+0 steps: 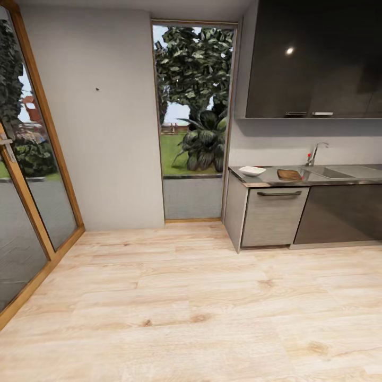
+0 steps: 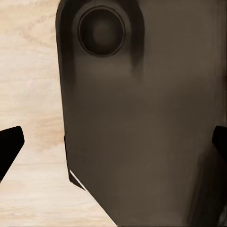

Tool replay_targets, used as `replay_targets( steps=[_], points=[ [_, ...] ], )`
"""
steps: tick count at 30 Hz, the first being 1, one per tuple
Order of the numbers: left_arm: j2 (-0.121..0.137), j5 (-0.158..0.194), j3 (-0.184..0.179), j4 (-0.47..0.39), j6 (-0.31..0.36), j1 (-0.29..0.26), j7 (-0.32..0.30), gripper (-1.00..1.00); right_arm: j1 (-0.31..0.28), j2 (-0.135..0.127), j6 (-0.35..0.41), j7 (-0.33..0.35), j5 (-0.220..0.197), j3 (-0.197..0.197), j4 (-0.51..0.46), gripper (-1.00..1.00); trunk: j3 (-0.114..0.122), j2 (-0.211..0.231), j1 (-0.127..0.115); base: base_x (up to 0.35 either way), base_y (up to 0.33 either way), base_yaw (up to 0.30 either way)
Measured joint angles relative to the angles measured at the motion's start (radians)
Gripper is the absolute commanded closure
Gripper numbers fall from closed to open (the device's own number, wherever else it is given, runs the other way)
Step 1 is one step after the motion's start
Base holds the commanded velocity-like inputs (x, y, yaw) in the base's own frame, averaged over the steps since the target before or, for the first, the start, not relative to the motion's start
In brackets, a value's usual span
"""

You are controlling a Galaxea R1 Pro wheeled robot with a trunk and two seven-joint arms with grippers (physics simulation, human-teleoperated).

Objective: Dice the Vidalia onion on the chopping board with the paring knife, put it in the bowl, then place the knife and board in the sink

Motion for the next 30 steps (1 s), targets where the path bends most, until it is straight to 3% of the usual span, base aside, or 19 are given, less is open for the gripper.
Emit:
replay_targets(
  steps=[3, 9, 13, 14, 15, 16, 17, 22, 25, 30],
  points=[
    [-0.010, -0.001, 0.002, -0.013, -0.013, -0.001, -0.001, -1.00, 0.000, 0.000, -0.017, -0.002, 0.002, 0.000, -0.017, -1.00, 0.000, 0.000, 0.000, 0.000, 0.000, 0.000],
    [0.020, 0.000, 0.006, -0.047, -0.046, 0.000, 0.006, -1.00, 0.000, 0.000, -0.044, -0.023, 0.003, -0.001, -0.051, -1.00, 0.000, 0.000, 0.000, 0.000, 0.000, 0.000],
    [0.026, -0.001, 0.006, -0.069, -0.069, 0.000, 0.008, -1.00, -0.001, -0.001, -0.045, -0.030, 0.003, -0.001, -0.073, -1.00, 0.000, 0.000, 0.000, 0.000, 0.000, 0.000],
    [0.028, -0.001, 0.006, -0.132, -0.092, 0.000, 0.007, -1.00, -0.001, -0.002, -0.045, -0.037, 0.003, -0.002, -0.141, -1.00, 0.000, 0.000, 0.000, 0.000, 0.000, 0.000],
    [0.030, -0.001, 0.006, -0.273, -0.095, 0.000, 0.007, -1.00, -0.001, -0.004, -0.045, -0.047, 0.004, -0.002, -0.282, -1.00, 0.000, 0.000, 0.000, 0.000, 0.000, 0.000],
    [0.031, 0.000, 0.006, -0.472, -0.096, -0.001, 0.007, -1.00, -0.001, -0.004, -0.045, -0.053, 0.004, -0.002, -0.476, -1.00, 0.000, 0.000, 0.000, 0.000, 0.000, 0.000],
    [0.033, -0.001, 0.006, -0.546, -0.098, -0.004, 0.007, -1.00, -0.002, -0.005, -0.046, -0.065, 0.005, -0.001, -0.664, -1.00, 0.001, 0.000, 0.000, 0.000, 0.000, 0.000],
    [0.054, 0.002, 0.006, -0.568, -0.152, 0.000, 0.007, -1.00, -0.001, -0.006, -0.060, -0.082, 0.003, 0.001, -0.701, -1.00, 0.000, 0.000, 0.000, 0.000, 0.000, 0.000],
    [0.055, 0.003, 0.003, -0.549, -0.255, -0.001, 0.008, -1.00, -0.001, -0.005, -0.137, -0.084, 0.001, 0.006, -0.684, -1.00, 0.000, 0.000, 0.000, 0.000, 0.000, 0.000],
    [0.055, 0.003, 0.005, -0.503, -0.301, -0.001, 0.008, -1.00, -0.001, -0.005, -0.199, -0.085, 0.002, 0.006, -0.651, -1.00, 0.000, 0.000, 0.000, 0.000, 0.000, 0.000]
  ],
)
